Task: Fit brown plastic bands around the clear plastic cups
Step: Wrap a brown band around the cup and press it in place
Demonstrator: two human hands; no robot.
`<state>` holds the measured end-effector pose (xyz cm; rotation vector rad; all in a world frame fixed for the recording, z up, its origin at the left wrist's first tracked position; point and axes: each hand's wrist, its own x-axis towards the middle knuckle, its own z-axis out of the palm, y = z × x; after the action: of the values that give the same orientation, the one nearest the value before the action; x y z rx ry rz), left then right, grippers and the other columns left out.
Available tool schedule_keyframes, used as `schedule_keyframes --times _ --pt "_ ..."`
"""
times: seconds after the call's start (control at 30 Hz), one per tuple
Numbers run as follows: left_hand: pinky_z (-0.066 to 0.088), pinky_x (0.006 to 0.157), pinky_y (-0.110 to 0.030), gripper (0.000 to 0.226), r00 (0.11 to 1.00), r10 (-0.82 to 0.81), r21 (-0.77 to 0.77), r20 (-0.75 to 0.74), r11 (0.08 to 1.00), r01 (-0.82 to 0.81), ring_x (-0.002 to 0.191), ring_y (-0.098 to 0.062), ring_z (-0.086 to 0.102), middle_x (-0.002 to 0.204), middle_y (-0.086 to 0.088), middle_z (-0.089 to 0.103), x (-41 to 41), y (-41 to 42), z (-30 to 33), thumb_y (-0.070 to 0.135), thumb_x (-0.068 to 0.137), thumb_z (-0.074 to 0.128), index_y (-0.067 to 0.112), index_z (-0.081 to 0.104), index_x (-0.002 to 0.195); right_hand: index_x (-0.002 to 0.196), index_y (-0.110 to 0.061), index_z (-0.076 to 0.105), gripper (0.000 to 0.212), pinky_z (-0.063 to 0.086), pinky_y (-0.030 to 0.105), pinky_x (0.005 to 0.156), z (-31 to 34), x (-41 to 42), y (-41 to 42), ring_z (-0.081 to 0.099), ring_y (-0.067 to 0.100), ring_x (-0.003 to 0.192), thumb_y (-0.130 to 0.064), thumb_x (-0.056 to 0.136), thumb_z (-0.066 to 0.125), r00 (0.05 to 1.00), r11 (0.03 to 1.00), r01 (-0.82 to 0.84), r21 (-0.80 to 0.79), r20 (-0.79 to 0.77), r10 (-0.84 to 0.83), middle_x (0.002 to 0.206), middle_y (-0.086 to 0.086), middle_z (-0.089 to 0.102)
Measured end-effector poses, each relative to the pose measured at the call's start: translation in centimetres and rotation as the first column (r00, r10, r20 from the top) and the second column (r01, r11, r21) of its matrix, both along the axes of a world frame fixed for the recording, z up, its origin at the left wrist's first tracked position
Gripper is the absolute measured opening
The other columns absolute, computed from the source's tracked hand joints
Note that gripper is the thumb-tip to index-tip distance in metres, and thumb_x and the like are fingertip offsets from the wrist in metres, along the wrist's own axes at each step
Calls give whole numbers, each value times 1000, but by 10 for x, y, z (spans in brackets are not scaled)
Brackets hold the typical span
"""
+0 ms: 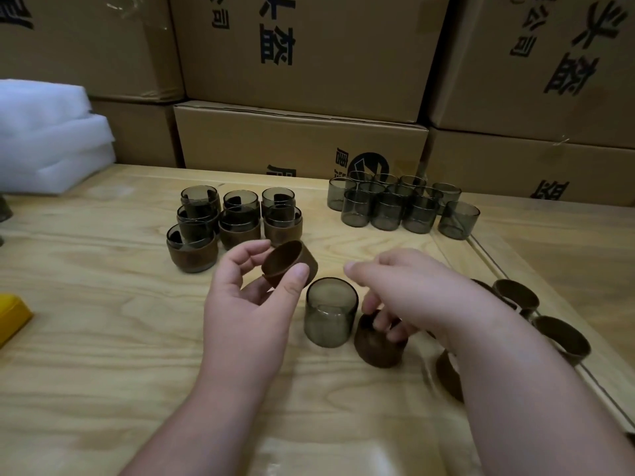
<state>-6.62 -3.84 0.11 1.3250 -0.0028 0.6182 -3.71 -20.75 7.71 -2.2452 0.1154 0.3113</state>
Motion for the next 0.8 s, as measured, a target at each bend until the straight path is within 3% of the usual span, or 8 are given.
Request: schedule_keyframes --times 0.1,0.17,0.23,0.33,0.47,0.63,0.73,0.8 --pt "54 71 -13 49 1000 10 64 6 998 -11 92 -8 75 103 27 69 -1 1 0 18 76 87 46 61 107 95 -29 66 31 66 39 71 -1 2 -7 76 16 76 -59 93 62 1000 1000 17 -25 -21 -18 80 -5 76" --pt "54 70 -14 56 1000 13 108 6 994 -13 95 -7 74 104 26 68 -2 0 2 25 71 93 55 60 105 93 -31 65 29 64 45 81 -1 5 -9 73 17 85 -59 93 61 998 997 41 -60 56 -38 87 -5 75" --pt "55 69 -17 56 1000 16 130 -7 991 -15 95 -9 73 104 23 67 -3 -1 4 34 65 90 61 58 103 95 -34 64 25 62 44 81 3 4 -7 70 15 90 -58 93 62 984 998 39 -50 175 -29 94 -8 73" --pt "56 66 -23 58 1000 25 159 -9 987 -23 91 -11 73 99 22 63 -4 -1 4 40 62 90 63 57 104 95 -39 72 17 62 37 77 9 -2 0 71 6 87 -55 89 69 944 990 -116 86 318 83 91 -14 74" --pt "56 59 -23 64 998 67 243 8 968 -67 74 -18 70 106 14 59 -7 -1 4 51 58 94 61 56 109 87 -47 79 5 56 25 75 13 -11 12 66 -11 84 -48 89 74 902 940 -326 95 328 280 88 -27 74" --pt "55 61 -24 60 994 109 215 -4 971 -106 71 -6 64 116 -1 61 -4 -1 2 32 62 82 61 54 107 96 -45 76 17 59 23 81 9 -15 23 70 -4 88 -44 81 84 914 952 -298 66 308 265 89 -21 75" --pt "58 66 -31 61 992 120 217 -26 970 -111 75 -11 66 118 -1 60 -5 -3 0 31 61 81 60 55 108 100 -41 77 17 62 28 75 4 -19 35 71 4 79 -44 83 82 914 960 -279 10 311 262 81 -15 75" --pt "55 64 -21 58 993 119 229 -12 967 -114 74 -4 64 114 3 57 -6 -4 0 29 60 75 61 56 105 110 -35 76 28 62 29 72 0 -21 44 70 7 77 -45 84 80 907 965 -260 -44 331 259 80 -12 75"
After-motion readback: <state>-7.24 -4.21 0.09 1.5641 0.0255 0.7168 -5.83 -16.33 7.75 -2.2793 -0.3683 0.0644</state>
